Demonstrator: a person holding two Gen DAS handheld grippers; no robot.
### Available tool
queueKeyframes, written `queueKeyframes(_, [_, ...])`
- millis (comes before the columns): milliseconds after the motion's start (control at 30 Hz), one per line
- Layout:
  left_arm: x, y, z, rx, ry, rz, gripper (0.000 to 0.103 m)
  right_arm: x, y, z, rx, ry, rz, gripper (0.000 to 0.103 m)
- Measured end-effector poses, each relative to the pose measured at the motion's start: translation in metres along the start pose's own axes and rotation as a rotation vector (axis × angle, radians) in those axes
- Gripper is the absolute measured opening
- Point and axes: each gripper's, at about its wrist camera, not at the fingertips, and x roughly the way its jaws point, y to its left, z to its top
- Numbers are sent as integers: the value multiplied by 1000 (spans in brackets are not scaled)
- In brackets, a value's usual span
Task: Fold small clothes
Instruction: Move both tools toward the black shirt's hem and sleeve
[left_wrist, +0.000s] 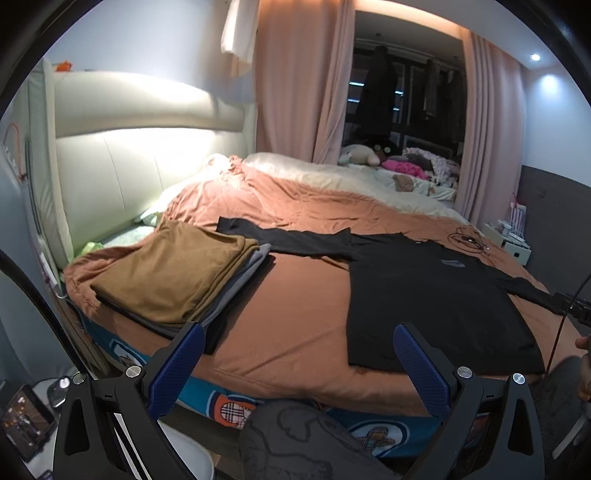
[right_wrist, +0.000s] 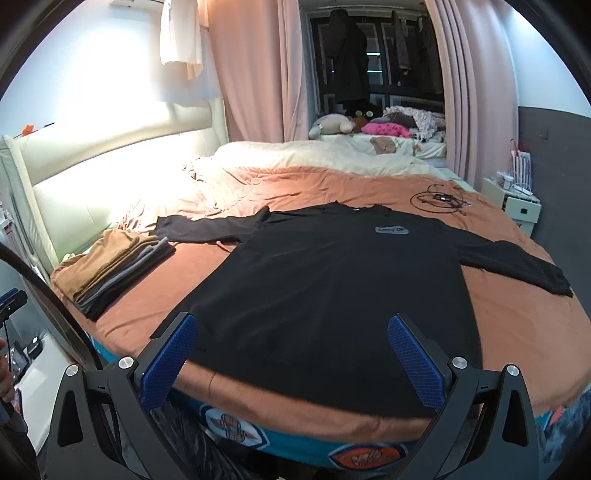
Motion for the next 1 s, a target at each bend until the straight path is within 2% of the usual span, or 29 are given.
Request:
queueKeyframes(233, [59, 4, 22, -9, 50, 14, 101, 54, -11, 30, 10, 33, 14, 103])
queueKeyframes(433, [106, 10, 46, -13, 86, 20, 93, 96, -10, 46, 7, 69, 25, 103])
queueKeyframes(800, [188, 20, 90, -47, 150, 18, 82, 174, -27, 81, 85, 166, 84, 77])
queueKeyframes(933, [216, 25, 106, -69, 169, 25, 81, 203, -34, 98, 115, 193, 107, 73])
queueKeyframes(1000, [233, 26, 114, -78, 186, 28, 77, 217, -37, 106, 132, 202, 124, 69])
